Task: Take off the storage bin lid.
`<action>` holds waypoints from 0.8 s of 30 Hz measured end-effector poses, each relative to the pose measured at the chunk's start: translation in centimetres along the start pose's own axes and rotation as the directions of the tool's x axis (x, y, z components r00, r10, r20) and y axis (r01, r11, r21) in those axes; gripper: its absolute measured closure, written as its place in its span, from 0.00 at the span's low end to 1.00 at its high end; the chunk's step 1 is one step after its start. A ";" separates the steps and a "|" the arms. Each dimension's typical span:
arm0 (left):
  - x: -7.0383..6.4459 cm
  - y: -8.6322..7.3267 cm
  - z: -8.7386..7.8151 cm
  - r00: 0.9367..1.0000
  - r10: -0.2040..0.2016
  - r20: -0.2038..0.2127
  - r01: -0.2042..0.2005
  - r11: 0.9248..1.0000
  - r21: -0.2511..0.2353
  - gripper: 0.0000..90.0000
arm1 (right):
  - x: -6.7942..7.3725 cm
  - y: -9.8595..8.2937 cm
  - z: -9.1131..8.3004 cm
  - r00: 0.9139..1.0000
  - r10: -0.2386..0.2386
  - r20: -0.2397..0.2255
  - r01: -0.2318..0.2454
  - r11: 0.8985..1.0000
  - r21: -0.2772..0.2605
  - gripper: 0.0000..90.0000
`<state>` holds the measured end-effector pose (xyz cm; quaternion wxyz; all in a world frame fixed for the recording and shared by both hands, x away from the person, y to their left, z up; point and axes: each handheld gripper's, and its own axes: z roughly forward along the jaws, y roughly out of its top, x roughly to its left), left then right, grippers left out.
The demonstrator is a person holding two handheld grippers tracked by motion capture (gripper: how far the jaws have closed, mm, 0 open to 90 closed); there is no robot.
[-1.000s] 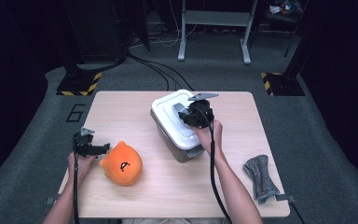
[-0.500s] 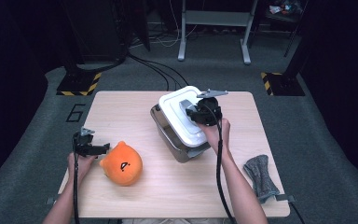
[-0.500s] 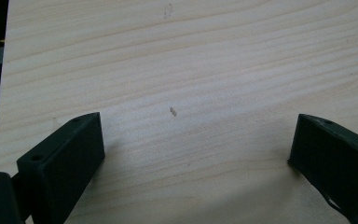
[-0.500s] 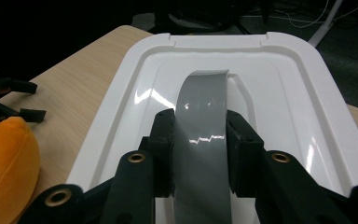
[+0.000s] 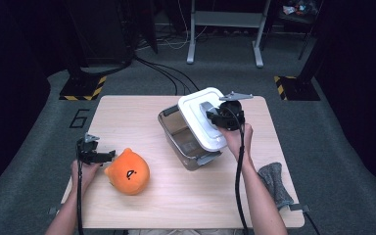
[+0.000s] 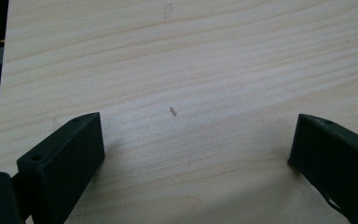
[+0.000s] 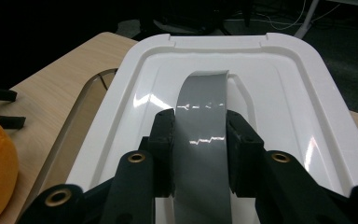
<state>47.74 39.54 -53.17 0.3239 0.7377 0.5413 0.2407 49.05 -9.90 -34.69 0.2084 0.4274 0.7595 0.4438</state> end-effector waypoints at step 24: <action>0.0 0.0 0.0 1.000 -0.002 0.000 0.002 1.000 0.000 0.03 | -5.2 -1.8 -2.7 0.991 0.096 0.097 -0.092 0.995 -0.044 0.74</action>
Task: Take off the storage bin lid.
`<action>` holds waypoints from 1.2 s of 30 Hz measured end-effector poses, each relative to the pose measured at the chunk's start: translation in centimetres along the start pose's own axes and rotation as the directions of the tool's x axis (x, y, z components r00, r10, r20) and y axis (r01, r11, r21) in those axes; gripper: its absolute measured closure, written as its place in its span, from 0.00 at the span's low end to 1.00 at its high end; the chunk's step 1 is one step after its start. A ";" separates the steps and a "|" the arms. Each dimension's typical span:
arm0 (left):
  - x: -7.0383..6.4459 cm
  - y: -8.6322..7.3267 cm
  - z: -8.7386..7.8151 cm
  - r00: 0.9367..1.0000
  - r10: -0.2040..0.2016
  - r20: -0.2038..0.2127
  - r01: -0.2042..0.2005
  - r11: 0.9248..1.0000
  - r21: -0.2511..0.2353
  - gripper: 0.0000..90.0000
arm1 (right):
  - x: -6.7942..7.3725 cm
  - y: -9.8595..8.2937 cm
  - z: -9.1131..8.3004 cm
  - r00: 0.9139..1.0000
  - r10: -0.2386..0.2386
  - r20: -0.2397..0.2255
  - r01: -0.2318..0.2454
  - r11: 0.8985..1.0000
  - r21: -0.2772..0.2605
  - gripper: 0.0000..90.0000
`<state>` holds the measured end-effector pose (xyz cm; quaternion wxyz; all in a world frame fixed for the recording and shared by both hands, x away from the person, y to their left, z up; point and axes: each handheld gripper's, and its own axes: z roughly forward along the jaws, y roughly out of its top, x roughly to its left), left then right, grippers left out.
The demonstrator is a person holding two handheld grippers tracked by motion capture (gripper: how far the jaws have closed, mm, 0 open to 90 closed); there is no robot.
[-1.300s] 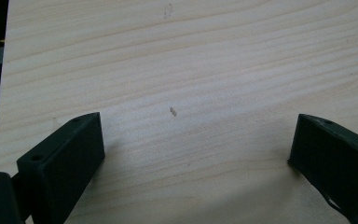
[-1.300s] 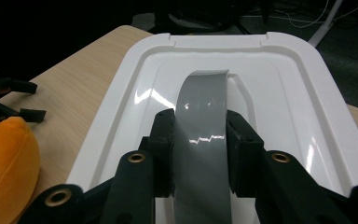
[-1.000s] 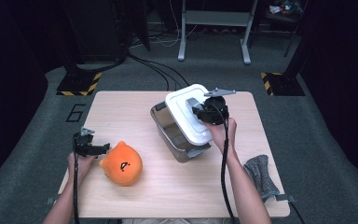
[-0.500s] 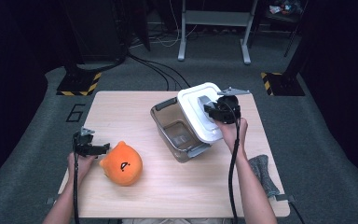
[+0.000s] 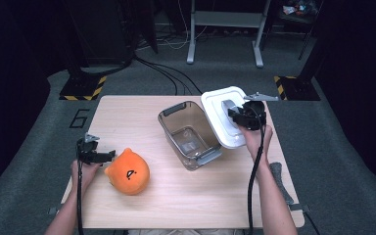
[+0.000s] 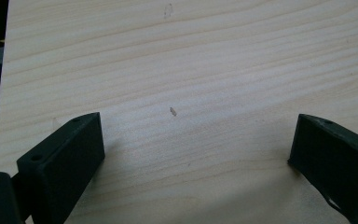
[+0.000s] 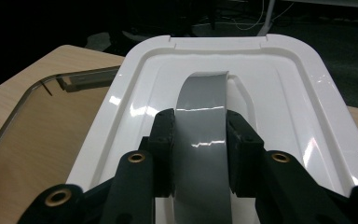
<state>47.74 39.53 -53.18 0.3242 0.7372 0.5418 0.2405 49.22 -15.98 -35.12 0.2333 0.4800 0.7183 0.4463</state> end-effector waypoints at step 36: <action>0.0 0.0 0.0 1.000 0.001 0.000 -0.001 1.000 0.000 0.03 | -6.4 -5.2 3.4 0.968 0.140 0.210 -0.150 0.988 0.033 0.74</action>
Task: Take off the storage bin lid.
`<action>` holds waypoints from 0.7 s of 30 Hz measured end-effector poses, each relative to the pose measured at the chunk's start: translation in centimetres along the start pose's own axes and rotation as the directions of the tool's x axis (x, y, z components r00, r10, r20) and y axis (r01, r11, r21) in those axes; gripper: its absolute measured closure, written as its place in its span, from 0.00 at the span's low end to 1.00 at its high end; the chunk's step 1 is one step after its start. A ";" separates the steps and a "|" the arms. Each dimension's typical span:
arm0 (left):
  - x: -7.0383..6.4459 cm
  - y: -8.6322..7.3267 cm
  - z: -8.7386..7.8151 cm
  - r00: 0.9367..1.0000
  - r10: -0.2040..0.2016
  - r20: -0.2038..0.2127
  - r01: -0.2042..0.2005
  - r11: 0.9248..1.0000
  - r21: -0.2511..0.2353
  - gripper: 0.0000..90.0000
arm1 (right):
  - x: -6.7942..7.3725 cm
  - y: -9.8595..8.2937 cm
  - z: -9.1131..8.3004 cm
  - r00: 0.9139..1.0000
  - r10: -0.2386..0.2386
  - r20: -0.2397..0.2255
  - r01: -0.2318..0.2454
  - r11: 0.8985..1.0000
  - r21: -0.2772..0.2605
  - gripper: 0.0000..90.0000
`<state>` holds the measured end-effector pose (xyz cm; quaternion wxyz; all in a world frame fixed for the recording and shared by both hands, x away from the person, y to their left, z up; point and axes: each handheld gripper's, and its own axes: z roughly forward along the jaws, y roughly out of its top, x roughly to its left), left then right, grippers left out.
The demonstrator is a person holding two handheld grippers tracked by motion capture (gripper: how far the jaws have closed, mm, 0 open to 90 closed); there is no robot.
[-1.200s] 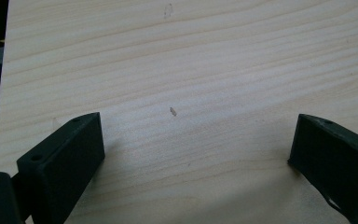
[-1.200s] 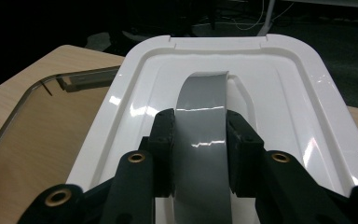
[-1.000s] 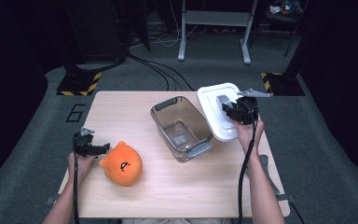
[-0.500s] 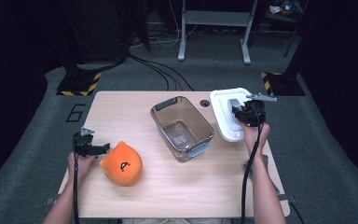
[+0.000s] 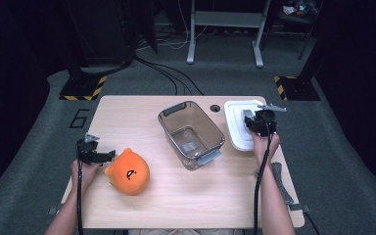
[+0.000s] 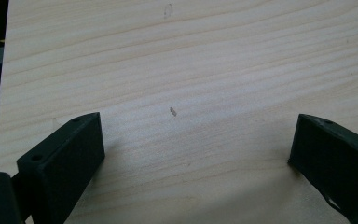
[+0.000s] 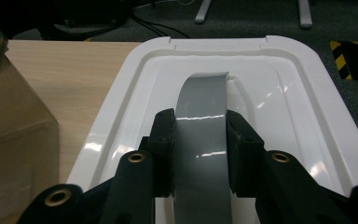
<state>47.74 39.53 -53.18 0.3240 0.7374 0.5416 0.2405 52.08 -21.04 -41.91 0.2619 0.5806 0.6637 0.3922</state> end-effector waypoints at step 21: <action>0.0 0.0 0.0 1.000 0.002 0.003 -0.002 1.000 0.005 0.03 | 0.9 -2.7 3.8 0.999 0.033 0.015 -0.033 0.999 0.037 0.74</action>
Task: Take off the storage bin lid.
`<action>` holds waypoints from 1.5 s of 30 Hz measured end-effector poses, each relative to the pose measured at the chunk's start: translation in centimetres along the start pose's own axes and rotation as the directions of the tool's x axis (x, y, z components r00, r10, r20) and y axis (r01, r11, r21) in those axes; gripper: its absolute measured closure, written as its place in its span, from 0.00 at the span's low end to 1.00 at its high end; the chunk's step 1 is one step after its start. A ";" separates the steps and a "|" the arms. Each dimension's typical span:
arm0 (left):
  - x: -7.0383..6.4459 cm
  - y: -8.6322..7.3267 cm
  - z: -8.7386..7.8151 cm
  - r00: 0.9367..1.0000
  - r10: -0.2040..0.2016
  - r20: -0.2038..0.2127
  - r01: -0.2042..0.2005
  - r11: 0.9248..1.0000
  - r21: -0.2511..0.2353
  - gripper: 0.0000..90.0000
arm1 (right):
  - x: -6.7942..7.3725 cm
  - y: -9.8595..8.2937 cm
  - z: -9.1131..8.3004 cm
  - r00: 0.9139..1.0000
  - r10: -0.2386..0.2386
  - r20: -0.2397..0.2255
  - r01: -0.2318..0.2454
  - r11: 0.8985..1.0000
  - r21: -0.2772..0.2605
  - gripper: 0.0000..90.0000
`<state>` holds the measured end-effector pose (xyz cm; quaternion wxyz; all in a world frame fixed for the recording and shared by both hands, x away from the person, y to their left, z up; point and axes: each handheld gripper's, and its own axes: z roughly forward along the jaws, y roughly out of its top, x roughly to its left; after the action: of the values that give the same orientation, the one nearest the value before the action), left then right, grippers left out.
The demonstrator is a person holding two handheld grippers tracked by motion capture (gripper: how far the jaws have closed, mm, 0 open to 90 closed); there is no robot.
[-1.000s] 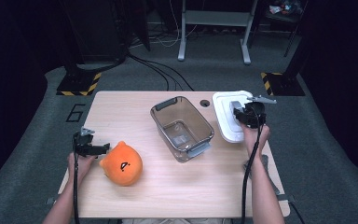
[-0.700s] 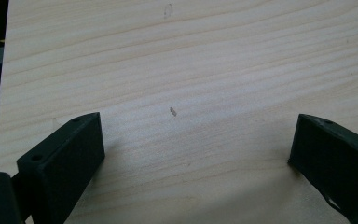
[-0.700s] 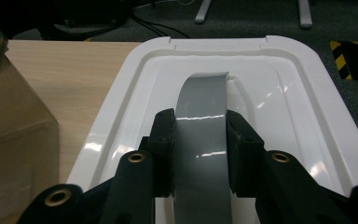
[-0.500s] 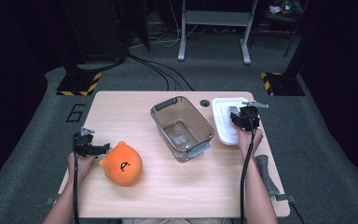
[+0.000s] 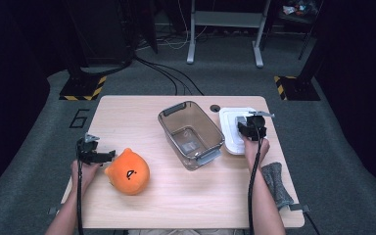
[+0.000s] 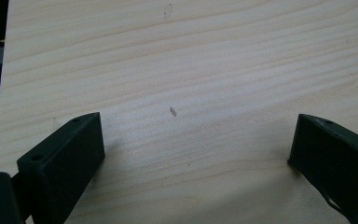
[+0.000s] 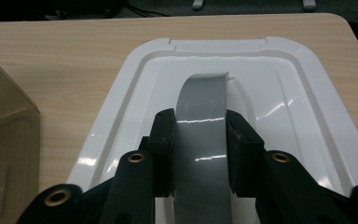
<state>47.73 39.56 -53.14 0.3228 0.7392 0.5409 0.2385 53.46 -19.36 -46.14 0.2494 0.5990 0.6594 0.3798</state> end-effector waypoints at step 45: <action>0.0 0.0 0.0 1.000 -0.001 0.000 0.001 1.000 0.000 0.03 | -0.6 -1.8 2.5 0.999 0.038 0.007 -0.038 0.992 0.119 0.34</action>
<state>47.73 39.56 -53.14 0.3230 0.7390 0.5410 0.2384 54.43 -19.46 -49.12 0.2073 0.6262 0.6689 0.3428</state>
